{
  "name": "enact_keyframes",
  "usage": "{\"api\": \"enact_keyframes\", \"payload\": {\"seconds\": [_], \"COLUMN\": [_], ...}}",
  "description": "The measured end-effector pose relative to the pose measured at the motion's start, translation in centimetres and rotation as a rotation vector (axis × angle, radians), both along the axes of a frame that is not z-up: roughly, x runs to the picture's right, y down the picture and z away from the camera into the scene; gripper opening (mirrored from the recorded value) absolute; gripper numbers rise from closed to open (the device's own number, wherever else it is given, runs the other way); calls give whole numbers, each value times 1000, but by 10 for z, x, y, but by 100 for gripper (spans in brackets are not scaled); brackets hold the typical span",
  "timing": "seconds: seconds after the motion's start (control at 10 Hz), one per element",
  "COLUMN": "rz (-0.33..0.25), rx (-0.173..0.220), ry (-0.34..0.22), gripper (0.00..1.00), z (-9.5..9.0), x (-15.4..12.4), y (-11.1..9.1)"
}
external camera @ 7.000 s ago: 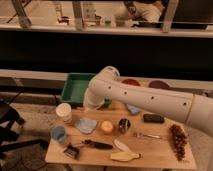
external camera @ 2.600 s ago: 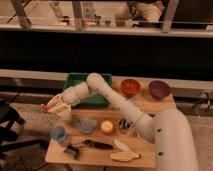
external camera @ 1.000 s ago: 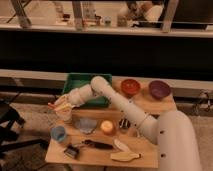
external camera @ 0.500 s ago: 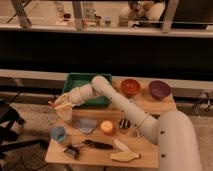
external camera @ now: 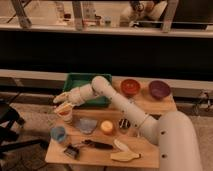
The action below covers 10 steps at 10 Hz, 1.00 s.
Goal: Place pepper in paper cup
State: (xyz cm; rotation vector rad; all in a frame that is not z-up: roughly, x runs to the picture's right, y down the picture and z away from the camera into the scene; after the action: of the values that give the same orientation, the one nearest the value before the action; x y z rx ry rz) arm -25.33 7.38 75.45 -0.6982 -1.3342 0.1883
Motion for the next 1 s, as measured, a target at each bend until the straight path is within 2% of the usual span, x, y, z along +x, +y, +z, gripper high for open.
{"api": "enact_keyframes", "payload": {"seconds": [0.4, 0.8, 0.9, 1.0], "rz": [-1, 0, -2, -3], "rx": [2, -4, -3, -3], "ry": [-5, 36, 41, 46], "gripper": [79, 47, 35, 30], "z": [-3, 8, 9, 10], "x": [-1, 12, 11, 10], "y": [-1, -4, -4, -5]}}
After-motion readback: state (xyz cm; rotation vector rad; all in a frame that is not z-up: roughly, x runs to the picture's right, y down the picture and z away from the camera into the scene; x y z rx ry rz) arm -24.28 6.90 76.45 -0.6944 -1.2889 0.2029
